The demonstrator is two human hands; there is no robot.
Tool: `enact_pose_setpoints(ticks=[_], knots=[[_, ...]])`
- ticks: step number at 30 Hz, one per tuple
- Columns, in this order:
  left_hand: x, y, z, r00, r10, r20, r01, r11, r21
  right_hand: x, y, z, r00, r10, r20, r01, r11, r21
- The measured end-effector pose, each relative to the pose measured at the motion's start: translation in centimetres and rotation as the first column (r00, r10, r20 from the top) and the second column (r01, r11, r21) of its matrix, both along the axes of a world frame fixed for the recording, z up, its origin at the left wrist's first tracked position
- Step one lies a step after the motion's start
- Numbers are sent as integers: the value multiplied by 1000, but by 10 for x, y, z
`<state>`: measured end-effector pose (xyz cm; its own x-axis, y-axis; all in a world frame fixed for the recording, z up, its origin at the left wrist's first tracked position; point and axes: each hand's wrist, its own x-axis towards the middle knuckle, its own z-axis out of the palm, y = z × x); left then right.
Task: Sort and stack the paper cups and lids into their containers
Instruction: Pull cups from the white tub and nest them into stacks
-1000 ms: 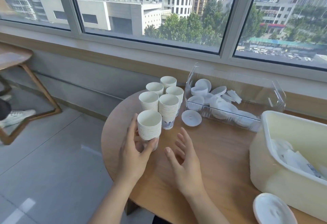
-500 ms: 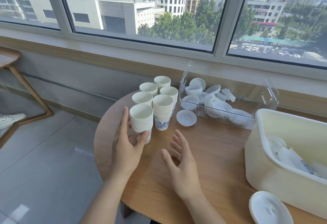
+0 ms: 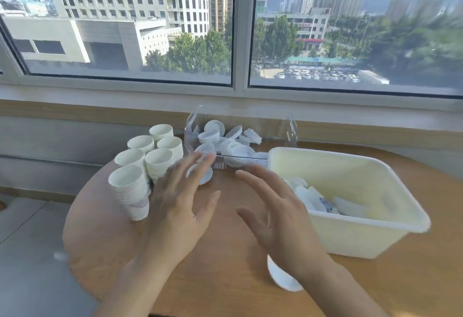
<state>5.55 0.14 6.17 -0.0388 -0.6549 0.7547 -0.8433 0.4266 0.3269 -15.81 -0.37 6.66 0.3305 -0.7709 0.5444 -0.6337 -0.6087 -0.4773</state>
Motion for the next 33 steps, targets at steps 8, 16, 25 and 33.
enact_pose_setpoints(ticks=[8, 16, 25, 33], knots=[[-100, -30, 13, 974, -198, 113, 182, 973, 140, -139, -26, 25, 954, -208, -217, 232, 968, 95], [-143, -76, 23, 935, -281, 215, 207, 927, 312, -182, -83, 41, 866, 83, -494, 141, 906, 399], [-152, -113, 16, 918, -318, 238, 210, 897, 388, -179, -140, 23, 706, 262, -658, 174, 837, 519], [-137, -101, 14, 930, -355, 96, 273, 842, 465, -196, -141, 27, 688, 233, -688, 131, 892, 433]])
